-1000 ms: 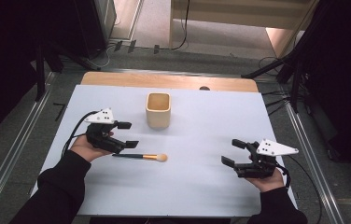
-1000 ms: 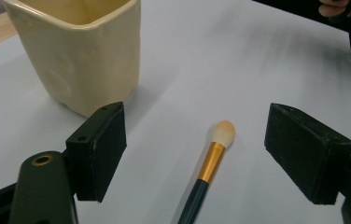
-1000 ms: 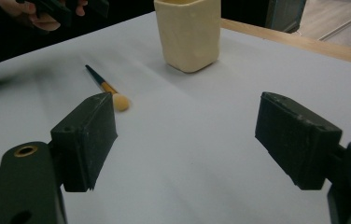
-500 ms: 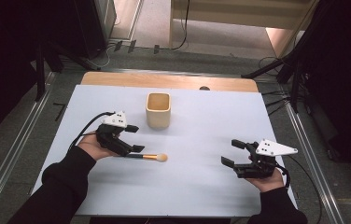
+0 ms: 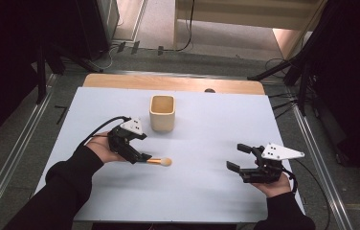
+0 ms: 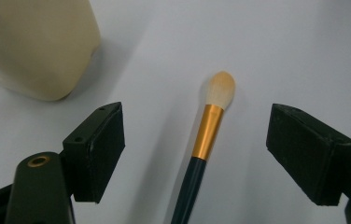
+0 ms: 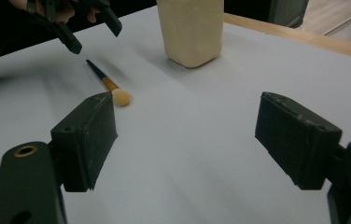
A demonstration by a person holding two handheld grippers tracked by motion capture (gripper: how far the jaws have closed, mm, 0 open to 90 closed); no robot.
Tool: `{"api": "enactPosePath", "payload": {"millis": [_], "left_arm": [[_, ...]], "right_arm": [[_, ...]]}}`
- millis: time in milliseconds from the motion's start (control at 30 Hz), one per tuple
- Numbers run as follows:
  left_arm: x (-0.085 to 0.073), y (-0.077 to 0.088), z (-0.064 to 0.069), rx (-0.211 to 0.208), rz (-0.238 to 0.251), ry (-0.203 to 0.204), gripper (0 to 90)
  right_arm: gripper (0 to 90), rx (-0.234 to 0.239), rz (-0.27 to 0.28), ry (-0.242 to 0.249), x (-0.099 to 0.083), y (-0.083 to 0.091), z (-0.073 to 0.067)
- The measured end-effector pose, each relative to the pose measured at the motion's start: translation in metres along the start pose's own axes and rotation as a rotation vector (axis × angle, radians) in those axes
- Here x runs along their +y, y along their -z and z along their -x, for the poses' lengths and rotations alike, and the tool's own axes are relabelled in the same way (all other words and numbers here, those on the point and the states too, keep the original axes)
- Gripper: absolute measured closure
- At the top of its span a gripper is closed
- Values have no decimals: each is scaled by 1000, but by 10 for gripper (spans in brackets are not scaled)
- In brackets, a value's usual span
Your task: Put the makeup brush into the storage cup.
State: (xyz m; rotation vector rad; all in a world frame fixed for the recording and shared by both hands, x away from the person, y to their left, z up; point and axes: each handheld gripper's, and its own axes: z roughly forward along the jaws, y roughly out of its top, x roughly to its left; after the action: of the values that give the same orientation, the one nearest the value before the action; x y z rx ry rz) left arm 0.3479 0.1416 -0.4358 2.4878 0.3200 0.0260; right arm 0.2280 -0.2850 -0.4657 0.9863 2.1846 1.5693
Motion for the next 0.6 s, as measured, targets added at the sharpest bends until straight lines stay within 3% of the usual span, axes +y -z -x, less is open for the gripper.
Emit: {"api": "enactPosePath", "payload": {"millis": [333, 433, 600], "left_arm": [[8, -5, 2, 1, -79, -16, 169], [10, -8, 3, 12, -134, -35, 166], [13, -12, 4, 10, -187, -56, 170]], "right_arm": [[212, 1, -1, -4, 0, 0, 0], [212, 4, -6, -3, 0, -1, 0], [212, 4, -9, -3, 0, -1, 0]]}}
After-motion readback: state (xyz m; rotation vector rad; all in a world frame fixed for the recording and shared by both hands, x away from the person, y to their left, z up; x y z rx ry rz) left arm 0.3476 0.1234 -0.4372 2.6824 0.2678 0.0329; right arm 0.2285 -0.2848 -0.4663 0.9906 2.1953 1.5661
